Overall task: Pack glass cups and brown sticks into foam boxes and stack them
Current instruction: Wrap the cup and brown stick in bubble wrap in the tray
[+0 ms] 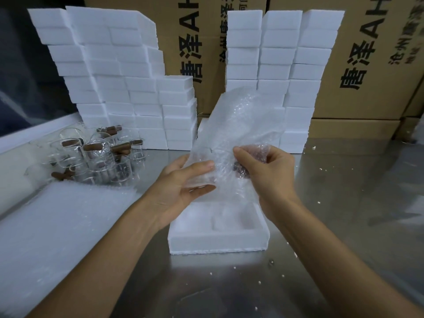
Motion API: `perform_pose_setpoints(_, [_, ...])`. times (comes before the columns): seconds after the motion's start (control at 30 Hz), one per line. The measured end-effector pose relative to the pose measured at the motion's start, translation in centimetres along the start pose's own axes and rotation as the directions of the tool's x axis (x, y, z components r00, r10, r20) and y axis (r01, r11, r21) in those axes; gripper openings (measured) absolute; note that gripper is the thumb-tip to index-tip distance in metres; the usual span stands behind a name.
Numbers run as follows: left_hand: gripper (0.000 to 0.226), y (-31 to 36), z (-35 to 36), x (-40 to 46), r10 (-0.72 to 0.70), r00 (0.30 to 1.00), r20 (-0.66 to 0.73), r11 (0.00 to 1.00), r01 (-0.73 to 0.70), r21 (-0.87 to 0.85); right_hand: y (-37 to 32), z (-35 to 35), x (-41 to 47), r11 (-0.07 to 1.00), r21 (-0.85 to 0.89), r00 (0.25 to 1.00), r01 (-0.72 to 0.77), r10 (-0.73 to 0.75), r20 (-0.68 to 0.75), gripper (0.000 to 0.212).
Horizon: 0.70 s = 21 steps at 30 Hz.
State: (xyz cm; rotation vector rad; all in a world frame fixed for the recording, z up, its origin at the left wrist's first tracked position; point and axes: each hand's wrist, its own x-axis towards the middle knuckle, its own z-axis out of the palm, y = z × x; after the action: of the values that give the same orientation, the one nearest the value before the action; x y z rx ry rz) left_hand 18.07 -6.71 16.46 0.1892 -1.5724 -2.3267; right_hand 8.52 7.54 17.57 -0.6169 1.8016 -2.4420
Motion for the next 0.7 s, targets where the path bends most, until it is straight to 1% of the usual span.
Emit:
perform_pose_setpoints(0.07, [0.048, 0.0, -0.1, 0.0, 0.011, 1.000, -0.006, 1.000, -0.011, 0.002, 0.3, 0.1, 0.0, 0.999, -0.025, 1.000, 0.023, -0.022, 0.007, 0.010])
perform_pose_setpoints(0.2, [0.050, 0.0, -0.2, 0.1, 0.038, 0.999, -0.032, 0.999, -0.037, 0.012, 0.7, -0.1, 0.0, 0.996, -0.060, 0.997, 0.067, -0.065, 0.032, 0.008])
perform_pose_setpoints(0.37, [0.064, 0.3, -0.4, -0.1, 0.018, 1.000, 0.014, 0.993, -0.019, 0.118, 0.7, 0.0, -0.1, 0.988, -0.092, 0.992, 0.124, -0.121, 0.041, 0.010])
perform_pose_setpoints(0.5, [0.060, 0.4, -0.4, -0.3, 0.026, 0.997, 0.066, 0.987, -0.036, 0.156, 1.0, 0.0, -0.1, 0.973, -0.161, 0.986, 0.166, -0.163, 0.031, 0.011])
perform_pose_setpoints(0.57, [0.061, 0.3, 0.0, -0.4, 0.042, 0.998, 0.050, 0.981, -0.051, 0.189, 1.1, 0.1, -0.3, 0.969, -0.181, 0.985, 0.169, -0.165, 0.041, 0.012])
perform_pose_setpoints(0.63, [0.065, 0.1, 0.5, -0.4, 0.049, 0.999, 0.001, 0.986, -0.048, 0.162, 1.1, 0.2, -0.5, 0.967, -0.191, 0.986, 0.166, -0.159, 0.052, 0.013])
perform_pose_setpoints(0.7, [0.063, 0.0, 0.9, -0.4, 0.023, 0.999, -0.034, 0.997, -0.021, 0.069, 1.2, 0.3, -0.6, 0.970, -0.185, 0.987, 0.158, -0.149, 0.062, 0.014])
